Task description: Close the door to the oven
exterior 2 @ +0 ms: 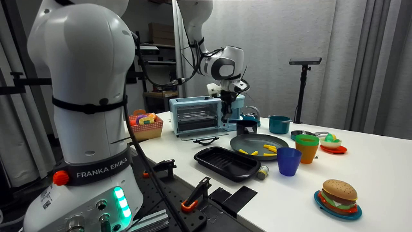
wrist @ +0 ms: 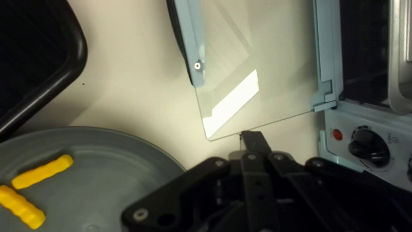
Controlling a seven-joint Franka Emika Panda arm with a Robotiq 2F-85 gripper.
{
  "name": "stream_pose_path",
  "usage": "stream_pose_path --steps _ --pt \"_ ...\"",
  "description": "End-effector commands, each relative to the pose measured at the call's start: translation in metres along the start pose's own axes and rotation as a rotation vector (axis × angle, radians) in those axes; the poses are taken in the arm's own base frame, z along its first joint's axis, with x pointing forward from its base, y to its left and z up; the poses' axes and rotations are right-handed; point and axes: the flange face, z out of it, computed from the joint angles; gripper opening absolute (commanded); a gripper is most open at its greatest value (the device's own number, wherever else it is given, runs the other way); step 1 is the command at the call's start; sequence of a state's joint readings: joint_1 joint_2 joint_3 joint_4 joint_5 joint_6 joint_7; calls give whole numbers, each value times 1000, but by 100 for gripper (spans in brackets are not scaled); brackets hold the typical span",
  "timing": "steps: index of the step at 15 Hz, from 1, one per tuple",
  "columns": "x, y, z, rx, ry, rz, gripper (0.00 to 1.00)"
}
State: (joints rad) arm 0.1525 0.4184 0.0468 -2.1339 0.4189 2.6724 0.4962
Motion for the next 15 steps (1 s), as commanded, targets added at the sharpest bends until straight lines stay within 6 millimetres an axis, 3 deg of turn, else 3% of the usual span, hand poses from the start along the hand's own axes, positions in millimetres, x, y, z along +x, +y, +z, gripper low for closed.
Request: stream_pose_path --steps 1,15 --pt "-2 8 -9 -41 -2 36 0" --pt "17 31 22 -70 -20 86 0"
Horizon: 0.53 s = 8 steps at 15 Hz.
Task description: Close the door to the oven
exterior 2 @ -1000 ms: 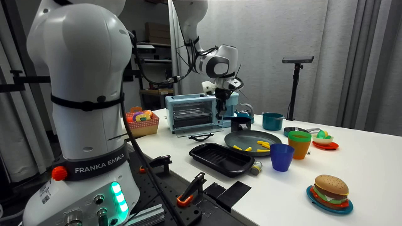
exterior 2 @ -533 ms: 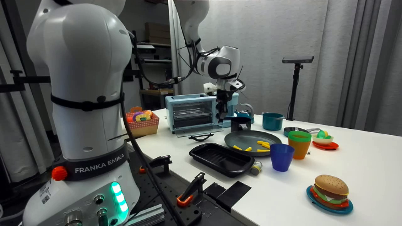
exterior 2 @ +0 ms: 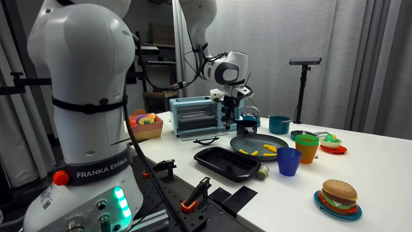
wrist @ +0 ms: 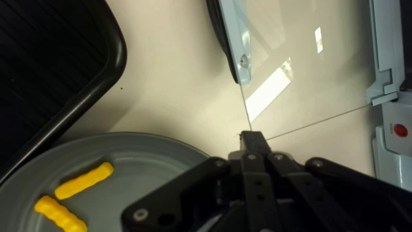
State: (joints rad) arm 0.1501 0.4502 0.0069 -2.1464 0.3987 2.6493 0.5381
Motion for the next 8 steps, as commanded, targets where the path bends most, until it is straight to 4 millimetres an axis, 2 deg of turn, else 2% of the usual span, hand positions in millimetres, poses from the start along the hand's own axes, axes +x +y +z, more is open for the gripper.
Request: stream_pose_path --steps 1,8 --pt "8 3 7 -10 0 20 0" --pt "11 4 27 -17 -26 25 0"
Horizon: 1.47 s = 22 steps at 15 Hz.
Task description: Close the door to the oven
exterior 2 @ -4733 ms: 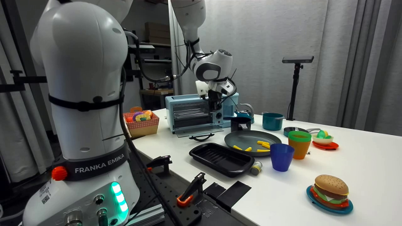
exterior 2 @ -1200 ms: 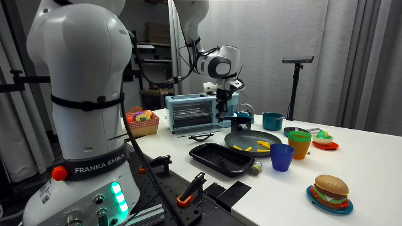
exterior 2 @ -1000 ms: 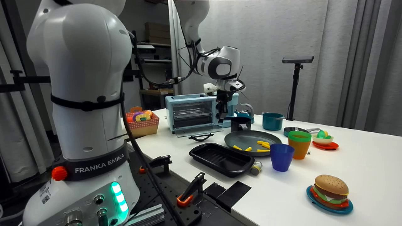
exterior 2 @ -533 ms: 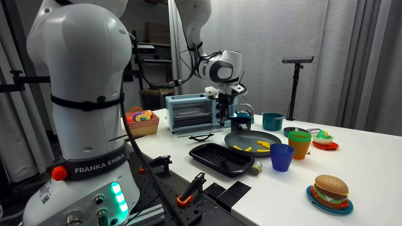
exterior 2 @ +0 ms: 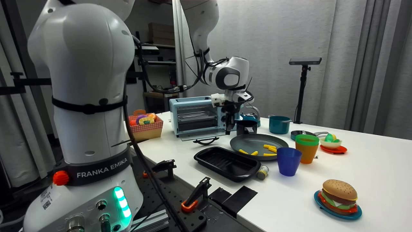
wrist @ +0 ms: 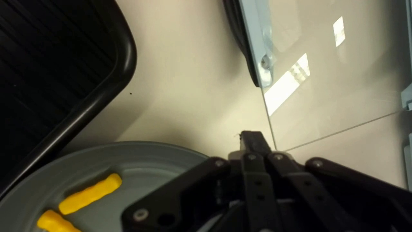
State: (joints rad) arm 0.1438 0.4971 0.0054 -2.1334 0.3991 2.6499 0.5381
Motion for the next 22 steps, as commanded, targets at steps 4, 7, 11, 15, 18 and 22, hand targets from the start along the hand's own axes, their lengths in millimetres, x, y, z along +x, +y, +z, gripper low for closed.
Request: stream_pose_path --steps 4,7,11,15,18,22 --pt "12 -7 12 27 -20 23 0" --pt "18 -9 14 47 -24 41 0" --pt "24 -8 17 62 -31 65 0" --pt "26 -7 23 68 -48 81 0" --pt "23 -11 28 76 -62 80 0" --pt "23 -15 20 120 -73 85 0"
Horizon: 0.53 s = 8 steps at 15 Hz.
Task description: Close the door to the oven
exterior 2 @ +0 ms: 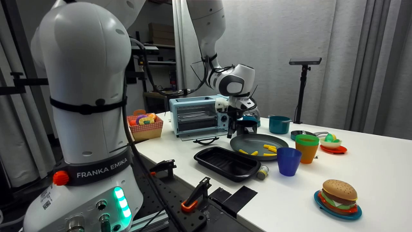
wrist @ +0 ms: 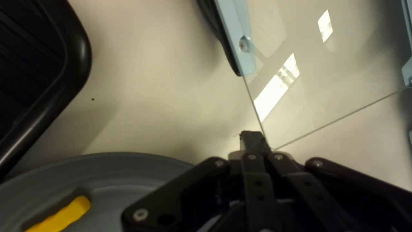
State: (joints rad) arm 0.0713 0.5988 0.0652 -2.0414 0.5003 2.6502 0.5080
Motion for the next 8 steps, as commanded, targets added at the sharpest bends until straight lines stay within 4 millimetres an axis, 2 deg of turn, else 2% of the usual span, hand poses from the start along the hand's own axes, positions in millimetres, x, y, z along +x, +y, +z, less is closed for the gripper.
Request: stream_pose_path --steps 1,8 --pt "0 -13 -10 81 -29 -4 0" --pt "-1 -25 -42 343 -112 -7 0"
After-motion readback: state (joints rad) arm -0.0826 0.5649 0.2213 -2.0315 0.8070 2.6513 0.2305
